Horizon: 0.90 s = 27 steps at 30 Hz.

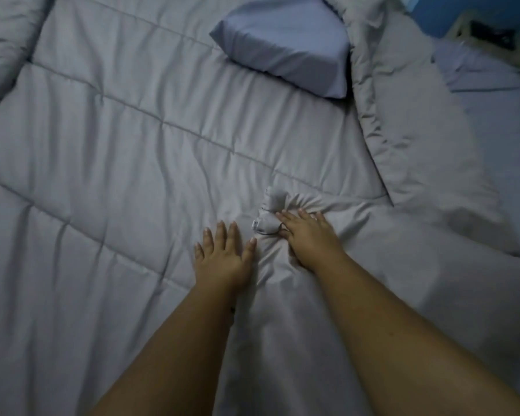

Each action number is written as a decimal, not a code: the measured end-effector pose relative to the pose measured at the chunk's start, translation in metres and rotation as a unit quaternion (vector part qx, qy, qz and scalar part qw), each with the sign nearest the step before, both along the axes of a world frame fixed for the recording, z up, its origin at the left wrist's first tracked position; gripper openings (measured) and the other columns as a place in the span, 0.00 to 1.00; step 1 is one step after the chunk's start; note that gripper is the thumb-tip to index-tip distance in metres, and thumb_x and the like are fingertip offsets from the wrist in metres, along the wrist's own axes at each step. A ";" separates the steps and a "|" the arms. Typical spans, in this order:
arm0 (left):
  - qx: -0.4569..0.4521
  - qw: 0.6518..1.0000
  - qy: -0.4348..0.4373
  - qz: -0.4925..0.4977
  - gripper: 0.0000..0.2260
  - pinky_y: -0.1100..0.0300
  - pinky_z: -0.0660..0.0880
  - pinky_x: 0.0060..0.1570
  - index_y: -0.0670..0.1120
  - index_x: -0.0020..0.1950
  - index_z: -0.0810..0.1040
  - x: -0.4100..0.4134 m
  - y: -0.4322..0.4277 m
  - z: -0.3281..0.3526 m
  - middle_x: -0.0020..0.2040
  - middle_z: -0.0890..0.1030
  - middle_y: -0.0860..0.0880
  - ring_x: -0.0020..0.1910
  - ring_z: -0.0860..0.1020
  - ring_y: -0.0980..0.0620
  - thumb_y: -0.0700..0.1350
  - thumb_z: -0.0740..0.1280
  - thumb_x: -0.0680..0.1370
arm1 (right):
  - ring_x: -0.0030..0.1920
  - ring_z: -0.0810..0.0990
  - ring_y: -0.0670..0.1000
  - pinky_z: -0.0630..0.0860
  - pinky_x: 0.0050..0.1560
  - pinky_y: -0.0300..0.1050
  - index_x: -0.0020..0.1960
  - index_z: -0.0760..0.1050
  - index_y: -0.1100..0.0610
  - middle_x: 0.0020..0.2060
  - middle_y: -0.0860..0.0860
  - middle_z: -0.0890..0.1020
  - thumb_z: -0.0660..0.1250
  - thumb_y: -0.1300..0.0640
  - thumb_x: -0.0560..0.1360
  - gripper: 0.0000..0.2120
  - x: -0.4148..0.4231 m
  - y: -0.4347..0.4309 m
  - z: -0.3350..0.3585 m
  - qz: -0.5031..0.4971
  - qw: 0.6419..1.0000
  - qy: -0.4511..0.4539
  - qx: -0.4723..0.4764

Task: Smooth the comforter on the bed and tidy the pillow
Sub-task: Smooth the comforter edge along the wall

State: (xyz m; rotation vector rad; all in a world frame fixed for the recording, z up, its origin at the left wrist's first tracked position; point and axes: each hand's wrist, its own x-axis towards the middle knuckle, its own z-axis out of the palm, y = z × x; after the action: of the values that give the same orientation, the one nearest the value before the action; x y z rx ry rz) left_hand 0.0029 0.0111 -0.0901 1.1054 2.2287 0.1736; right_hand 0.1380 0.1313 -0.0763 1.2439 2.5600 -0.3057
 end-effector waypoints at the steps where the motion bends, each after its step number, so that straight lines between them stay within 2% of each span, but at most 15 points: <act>1: -0.002 1.000 -0.010 -0.001 0.31 0.47 0.36 0.75 0.55 0.78 0.41 0.006 -0.003 0.006 0.79 0.38 0.52 0.77 0.36 0.48 0.65 0.44 0.78 | 0.76 0.55 0.48 0.47 0.74 0.53 0.76 0.53 0.46 0.75 0.43 0.59 0.50 0.47 0.82 0.23 0.008 -0.003 0.008 -0.002 1.000 0.003 -0.004; 11: 0.021 0.999 -0.002 -0.044 0.29 0.47 0.38 0.75 0.54 0.77 0.38 0.101 -0.042 0.086 0.78 0.36 0.52 0.77 0.36 0.47 0.63 0.41 0.79 | 0.74 0.60 0.49 0.48 0.74 0.51 0.76 0.55 0.50 0.74 0.48 0.63 0.51 0.52 0.82 0.23 0.113 -0.055 0.102 0.032 0.999 -0.030 0.017; 20: 0.051 0.996 -0.040 -0.066 0.28 0.46 0.40 0.75 0.53 0.78 0.40 0.228 -0.120 0.157 0.79 0.38 0.51 0.77 0.38 0.46 0.61 0.44 0.80 | 0.73 0.61 0.49 0.50 0.74 0.51 0.75 0.56 0.51 0.75 0.48 0.62 0.53 0.58 0.80 0.24 0.260 -0.156 0.194 0.080 0.992 -0.072 0.061; 27: 0.035 0.987 -0.071 -0.137 0.29 0.46 0.40 0.75 0.53 0.78 0.40 0.332 -0.169 0.183 0.78 0.37 0.51 0.77 0.37 0.46 0.62 0.42 0.80 | 0.73 0.60 0.54 0.51 0.74 0.51 0.73 0.62 0.52 0.75 0.54 0.62 0.54 0.56 0.80 0.21 0.385 -0.247 0.225 0.057 0.983 -0.173 0.019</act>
State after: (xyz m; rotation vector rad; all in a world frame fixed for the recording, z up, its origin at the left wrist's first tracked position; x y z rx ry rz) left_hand 0.3351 -0.1578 0.0927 1.3798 1.9349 0.2086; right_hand 0.5228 -0.1157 0.1489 1.0498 2.3316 -0.0129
